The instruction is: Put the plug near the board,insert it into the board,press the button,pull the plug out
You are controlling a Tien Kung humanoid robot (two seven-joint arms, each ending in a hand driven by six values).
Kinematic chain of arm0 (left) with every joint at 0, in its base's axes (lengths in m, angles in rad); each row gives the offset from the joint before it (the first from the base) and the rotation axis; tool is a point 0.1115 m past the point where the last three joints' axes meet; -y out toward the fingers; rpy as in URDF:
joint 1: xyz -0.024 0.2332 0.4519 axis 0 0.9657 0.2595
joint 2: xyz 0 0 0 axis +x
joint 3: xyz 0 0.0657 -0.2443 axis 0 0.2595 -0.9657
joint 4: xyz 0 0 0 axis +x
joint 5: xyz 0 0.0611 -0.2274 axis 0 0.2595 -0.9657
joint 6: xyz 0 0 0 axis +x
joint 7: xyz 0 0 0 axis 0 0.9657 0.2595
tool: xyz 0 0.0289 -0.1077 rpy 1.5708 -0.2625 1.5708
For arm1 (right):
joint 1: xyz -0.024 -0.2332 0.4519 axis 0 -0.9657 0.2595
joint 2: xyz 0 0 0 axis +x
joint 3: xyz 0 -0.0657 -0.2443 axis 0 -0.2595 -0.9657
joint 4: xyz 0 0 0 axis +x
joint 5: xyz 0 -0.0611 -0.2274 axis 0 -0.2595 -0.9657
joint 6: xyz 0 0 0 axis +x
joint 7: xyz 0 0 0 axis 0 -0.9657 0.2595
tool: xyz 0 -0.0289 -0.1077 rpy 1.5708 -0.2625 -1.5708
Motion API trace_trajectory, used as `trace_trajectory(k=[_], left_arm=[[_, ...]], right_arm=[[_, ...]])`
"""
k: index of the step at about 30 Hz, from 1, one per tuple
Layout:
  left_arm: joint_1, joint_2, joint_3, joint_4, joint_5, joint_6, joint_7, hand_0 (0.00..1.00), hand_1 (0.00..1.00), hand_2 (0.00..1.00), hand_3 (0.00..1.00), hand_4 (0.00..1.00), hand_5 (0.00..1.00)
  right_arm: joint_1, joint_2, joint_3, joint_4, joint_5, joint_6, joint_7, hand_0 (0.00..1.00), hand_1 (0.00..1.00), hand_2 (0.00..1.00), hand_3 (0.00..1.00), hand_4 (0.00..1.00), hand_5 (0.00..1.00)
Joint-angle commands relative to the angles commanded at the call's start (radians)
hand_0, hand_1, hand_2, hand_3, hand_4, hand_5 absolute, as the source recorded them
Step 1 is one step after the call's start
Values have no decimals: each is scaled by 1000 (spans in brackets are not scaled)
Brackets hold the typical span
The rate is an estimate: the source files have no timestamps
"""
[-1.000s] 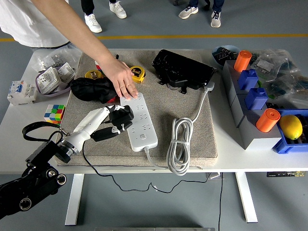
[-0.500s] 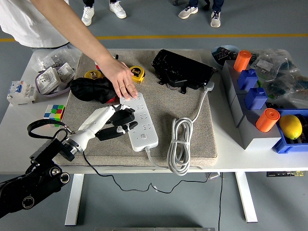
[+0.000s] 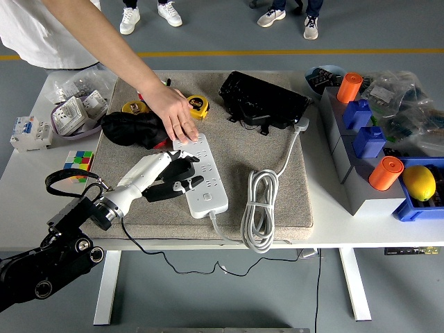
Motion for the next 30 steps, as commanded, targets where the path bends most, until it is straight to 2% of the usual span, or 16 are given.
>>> trace_trajectory(k=[15, 30], left_arm=[[-37, -22, 33, 22, -4, -12, 22, 746, 756, 740, 722, 894, 956], [-31, -14, 37, 30, -18, -13, 20, 735, 751, 736, 717, 895, 958]], right_arm=[[2, 0, 4, 0, -1, 0, 1, 622, 666, 682, 591, 998, 524], [2, 1, 5, 1, 0, -1, 4, 621, 666, 682, 591, 998, 523]])
